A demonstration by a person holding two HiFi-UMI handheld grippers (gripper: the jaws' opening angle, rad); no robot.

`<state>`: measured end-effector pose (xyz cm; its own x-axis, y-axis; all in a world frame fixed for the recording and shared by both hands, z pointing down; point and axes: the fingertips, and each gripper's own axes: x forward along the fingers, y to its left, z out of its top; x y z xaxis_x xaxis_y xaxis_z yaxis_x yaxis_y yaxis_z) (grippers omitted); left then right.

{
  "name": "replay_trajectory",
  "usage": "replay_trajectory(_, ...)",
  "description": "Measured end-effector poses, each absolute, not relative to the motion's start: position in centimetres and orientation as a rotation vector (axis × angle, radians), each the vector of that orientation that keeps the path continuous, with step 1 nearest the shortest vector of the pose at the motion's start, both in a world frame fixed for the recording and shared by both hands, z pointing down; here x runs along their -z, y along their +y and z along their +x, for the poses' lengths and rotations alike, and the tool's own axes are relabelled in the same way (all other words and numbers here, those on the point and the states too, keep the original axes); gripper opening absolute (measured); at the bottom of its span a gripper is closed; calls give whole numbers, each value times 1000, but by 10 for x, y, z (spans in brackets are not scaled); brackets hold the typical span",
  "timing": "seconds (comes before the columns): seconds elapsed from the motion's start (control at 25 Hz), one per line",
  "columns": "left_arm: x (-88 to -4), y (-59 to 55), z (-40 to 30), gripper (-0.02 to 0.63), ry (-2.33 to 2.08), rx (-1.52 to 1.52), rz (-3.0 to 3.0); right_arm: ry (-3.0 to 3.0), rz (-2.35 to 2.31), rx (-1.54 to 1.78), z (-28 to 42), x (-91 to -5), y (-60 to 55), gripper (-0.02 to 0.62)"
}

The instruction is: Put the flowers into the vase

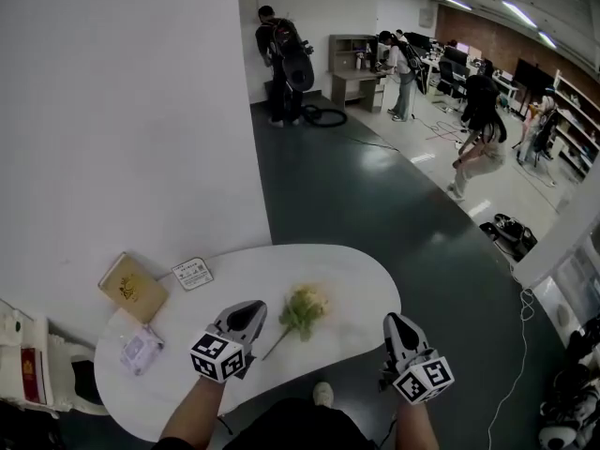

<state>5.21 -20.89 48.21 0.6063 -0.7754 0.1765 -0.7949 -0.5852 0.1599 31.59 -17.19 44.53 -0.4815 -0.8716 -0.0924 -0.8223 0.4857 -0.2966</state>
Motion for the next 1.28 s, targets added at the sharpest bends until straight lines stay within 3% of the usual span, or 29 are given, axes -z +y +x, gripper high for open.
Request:
replay_trajectory(0.32, -535, -243, 94, 26, -1188, -343, 2565, 2491, -1488, 458, 354, -481, -203, 25)
replay_trajectory(0.48, -567, -259, 108, 119, -1148, -461, 2547, 2506, -1503, 518, 364, -503, -215, 25)
replay_trajectory(0.64, -602, -274, 121, 277, -1110, -627, 2512, 2497, -1490, 584, 375, -515, -230, 25)
replay_trajectory(1.08, -689, -302, 141, 407, -973, -1051, 2346, 2481, -1539, 698, 409, -556, -266, 25)
replay_trajectory(1.28, -723, -303, 140, 431, -920, -1170, 2279, 2455, -1582, 741, 423, -573, -271, 25)
